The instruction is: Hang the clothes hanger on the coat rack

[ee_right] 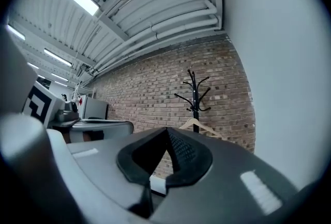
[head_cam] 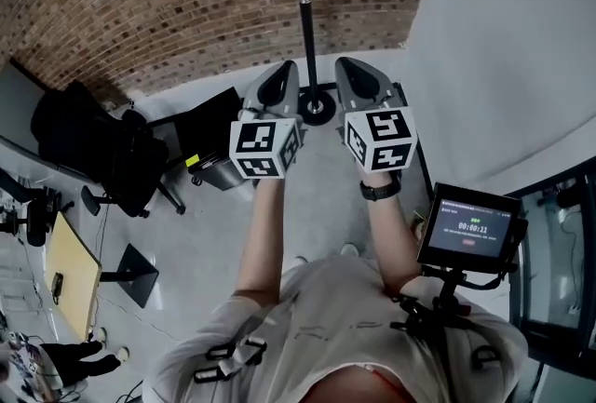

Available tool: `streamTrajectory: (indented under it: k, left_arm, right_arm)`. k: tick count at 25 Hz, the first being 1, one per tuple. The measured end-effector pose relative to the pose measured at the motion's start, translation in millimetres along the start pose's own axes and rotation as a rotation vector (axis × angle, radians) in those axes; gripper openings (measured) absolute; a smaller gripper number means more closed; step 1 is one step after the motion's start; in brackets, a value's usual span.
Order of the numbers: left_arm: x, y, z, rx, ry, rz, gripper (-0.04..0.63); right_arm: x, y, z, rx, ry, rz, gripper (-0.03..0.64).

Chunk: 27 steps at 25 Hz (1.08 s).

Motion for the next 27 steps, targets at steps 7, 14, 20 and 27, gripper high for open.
streamTrajectory:
  k: [7, 14, 20, 27]
  left_arm:
    - [-3.9, -7.0, -0.7, -0.010, 0.039, 0.001, 0.000]
    - [10.0, -5.3, 17.2, 0.000, 0.039, 0.011, 0.000]
    - [20.8, 3.7, 15.7, 0.009, -0.011, -0.004, 0.000]
    - [-69.1, 37.5, -1.3, 0.087, 0.204, 0.051, 0.000]
  right_arm:
    - [10.5, -3.7, -7.6, 0.000, 0.015, 0.038, 0.000]
    - [35.7, -0.5, -6.2, 0.016, 0.008, 0.036, 0.000]
    - [34.6, 10.4, -20.0, 0.014, -0.035, 0.024, 0.000]
    - [-32.1, 38.2, 63.4, 0.148, 0.199, -0.033, 0.000]
Point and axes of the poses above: the fingertips, and each gripper's own axes: z backward along the fingers, x to its left, y out of its underside, the point moved 2 cm from there along z, backward along the fingers, and after that the axes turned 3 degrees about y, right-handed, at the moved point
